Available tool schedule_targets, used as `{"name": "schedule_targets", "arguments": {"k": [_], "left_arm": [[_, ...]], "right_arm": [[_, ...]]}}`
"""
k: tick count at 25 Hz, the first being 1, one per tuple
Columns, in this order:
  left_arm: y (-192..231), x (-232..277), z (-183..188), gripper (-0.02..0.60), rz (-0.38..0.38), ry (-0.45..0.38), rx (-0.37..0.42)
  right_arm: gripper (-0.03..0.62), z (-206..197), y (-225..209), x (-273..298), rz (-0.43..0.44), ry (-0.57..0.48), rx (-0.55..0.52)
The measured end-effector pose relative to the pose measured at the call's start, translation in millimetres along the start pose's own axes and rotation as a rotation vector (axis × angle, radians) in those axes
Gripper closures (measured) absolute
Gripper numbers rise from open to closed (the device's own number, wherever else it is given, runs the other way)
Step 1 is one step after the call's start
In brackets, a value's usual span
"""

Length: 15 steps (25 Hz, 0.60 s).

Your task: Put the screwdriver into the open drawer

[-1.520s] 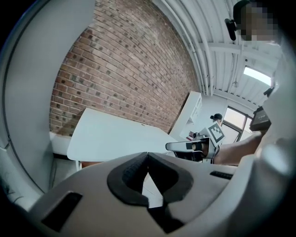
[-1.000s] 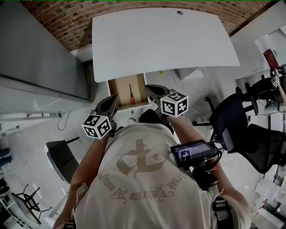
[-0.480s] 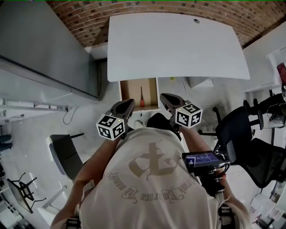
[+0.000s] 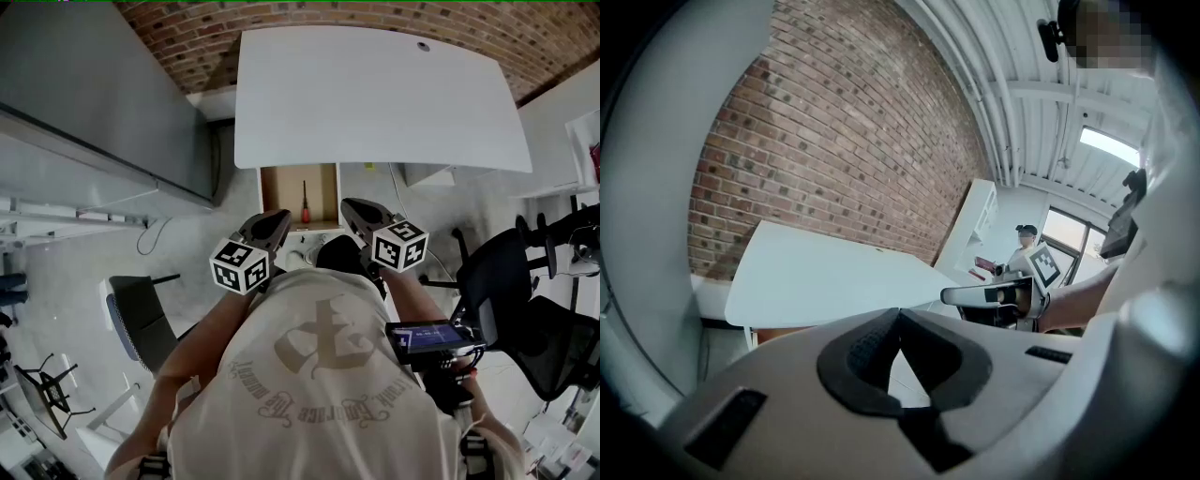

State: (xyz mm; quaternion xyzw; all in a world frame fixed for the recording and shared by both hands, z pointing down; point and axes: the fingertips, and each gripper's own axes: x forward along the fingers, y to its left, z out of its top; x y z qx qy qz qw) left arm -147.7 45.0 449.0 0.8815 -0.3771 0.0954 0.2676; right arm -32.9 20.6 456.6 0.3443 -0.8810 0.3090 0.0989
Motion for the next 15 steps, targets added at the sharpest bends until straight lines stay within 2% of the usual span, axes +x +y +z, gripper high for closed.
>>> {"name": "schedule_targets", "arguments": {"k": [15], "left_arm": [[6.5,-6.1,-4.6,0.561,0.004,-0.002,-0.014]], "right_arm": [[0.571,-5.6,5.0,1.4,-0.012,0.001,0.004]]}}
